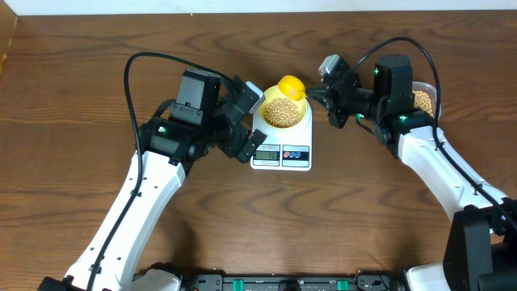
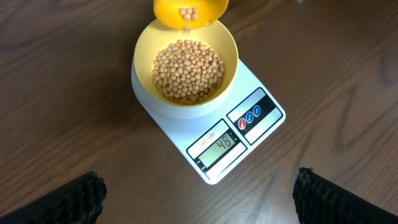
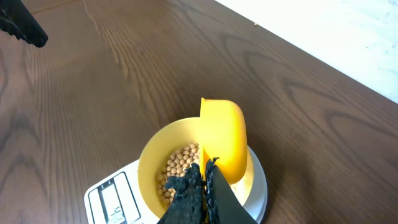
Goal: Scoop item into bowl and weigh 50g on scale
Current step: 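Hold the tilted scoop over the bowl, shaking out remaining soybeans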
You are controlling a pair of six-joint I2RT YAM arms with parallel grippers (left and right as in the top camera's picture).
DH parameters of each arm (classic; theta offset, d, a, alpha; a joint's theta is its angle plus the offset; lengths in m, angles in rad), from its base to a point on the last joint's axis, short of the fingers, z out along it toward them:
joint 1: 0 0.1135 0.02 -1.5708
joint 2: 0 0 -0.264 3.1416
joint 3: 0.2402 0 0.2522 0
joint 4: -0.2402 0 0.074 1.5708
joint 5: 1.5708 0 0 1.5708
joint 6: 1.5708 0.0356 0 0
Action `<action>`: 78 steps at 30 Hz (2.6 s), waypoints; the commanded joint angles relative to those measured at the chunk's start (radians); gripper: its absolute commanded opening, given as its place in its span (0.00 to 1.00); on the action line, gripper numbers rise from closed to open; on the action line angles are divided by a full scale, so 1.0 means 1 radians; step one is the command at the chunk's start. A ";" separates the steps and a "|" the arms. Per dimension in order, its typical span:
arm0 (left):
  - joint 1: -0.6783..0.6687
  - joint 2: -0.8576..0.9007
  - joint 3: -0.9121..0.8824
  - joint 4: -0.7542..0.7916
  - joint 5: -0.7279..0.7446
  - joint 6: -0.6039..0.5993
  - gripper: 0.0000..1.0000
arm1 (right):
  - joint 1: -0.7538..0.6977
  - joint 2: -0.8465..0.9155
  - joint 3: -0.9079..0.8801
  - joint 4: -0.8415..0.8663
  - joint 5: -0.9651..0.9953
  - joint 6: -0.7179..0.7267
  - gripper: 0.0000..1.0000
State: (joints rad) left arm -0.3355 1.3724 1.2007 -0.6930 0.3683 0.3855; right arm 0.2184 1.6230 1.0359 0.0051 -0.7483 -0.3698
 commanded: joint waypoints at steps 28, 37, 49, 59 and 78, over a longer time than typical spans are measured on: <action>0.003 -0.015 -0.006 -0.003 0.013 -0.009 0.98 | 0.006 0.008 -0.005 0.003 -0.021 -0.013 0.01; 0.003 -0.015 -0.006 -0.003 0.013 -0.009 0.98 | 0.006 0.008 -0.005 0.002 -0.021 -0.032 0.01; 0.003 -0.015 -0.006 -0.003 0.013 -0.009 0.98 | 0.006 0.008 -0.005 0.003 -0.022 -0.049 0.01; 0.003 -0.015 -0.006 -0.003 0.013 -0.009 0.98 | 0.006 0.008 -0.005 0.002 -0.022 -0.073 0.01; 0.003 -0.015 -0.006 -0.003 0.013 -0.009 0.98 | 0.006 0.008 -0.005 0.003 -0.021 -0.171 0.01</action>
State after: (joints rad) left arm -0.3355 1.3724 1.2007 -0.6930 0.3687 0.3855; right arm 0.2184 1.6230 1.0359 0.0055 -0.7486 -0.5114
